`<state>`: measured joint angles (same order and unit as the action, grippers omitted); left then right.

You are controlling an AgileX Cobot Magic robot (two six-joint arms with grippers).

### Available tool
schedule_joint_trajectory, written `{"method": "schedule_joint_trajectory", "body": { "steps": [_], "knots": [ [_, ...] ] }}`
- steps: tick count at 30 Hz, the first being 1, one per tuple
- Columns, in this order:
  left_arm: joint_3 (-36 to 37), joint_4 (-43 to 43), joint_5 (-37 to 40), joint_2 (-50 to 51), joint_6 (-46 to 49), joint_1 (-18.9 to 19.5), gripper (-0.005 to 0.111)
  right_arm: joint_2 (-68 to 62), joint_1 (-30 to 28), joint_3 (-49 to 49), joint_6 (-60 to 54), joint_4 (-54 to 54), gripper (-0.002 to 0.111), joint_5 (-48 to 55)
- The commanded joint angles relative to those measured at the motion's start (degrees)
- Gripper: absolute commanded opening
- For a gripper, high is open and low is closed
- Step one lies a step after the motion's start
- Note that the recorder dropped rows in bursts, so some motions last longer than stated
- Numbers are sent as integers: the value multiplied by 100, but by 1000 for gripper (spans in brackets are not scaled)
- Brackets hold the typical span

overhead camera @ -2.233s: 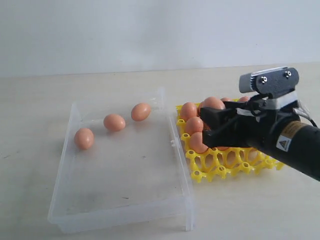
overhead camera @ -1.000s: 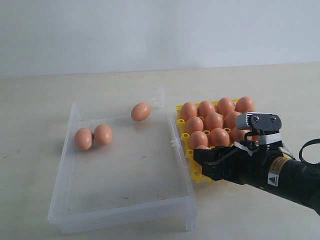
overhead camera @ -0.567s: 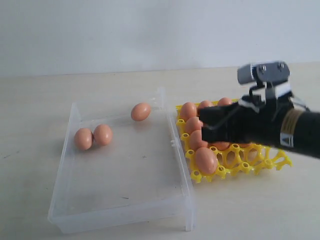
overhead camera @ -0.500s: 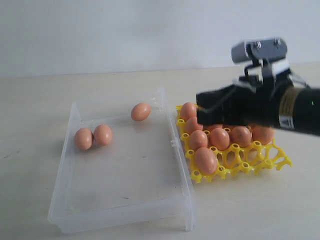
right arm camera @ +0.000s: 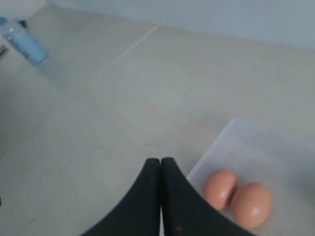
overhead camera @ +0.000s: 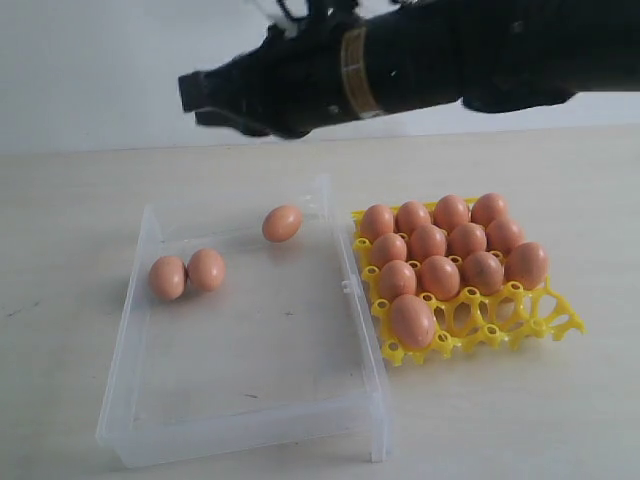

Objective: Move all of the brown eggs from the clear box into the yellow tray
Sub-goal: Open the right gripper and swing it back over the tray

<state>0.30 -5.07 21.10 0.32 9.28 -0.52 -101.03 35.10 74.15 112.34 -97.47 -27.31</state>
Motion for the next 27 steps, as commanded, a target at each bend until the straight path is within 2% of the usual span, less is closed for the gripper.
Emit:
{"method": "schedule_joint_trajectory", "body": {
  "steps": [1,3,10,15,18,20,21,23,25,27],
  "knots": [
    [-30,-21,-44,-32,-30,-8,0,-684,55,278,-33,-248,0,-558],
    [-30,-21,-44,-32,-30,-8,0,-701,55,287,-486,-84,0,-495],
    [-30,-21,-44,-32,-30,-8,0,-192,55,290,-856,39,0,1365],
    [-30,-21,-44,-32,-30,-8,0,-136,-42,290,-2027,843,0,1214],
    [-30,-21,-44,-32,-30,-8,0,-180,-43,277,-3761,2847,0,1186],
    [-30,-21,-44,-32,-30,-8,0,-180,95,294,-5254,4337,0,1634],
    [-30,-21,-44,-32,-30,-8,0,-180,178,359,-6253,4995,0,2117],
    [-30,-21,-44,-32,-30,-8,0,-319,426,693,-9243,6960,0,3496],
    [-30,-21,-44,-32,-30,-8,0,-607,566,1289,-11506,8485,0,4845],
    [-30,-21,-44,-32,-30,-8,0,-908,626,1925,-12176,9199,0,6184]
  ]
}}
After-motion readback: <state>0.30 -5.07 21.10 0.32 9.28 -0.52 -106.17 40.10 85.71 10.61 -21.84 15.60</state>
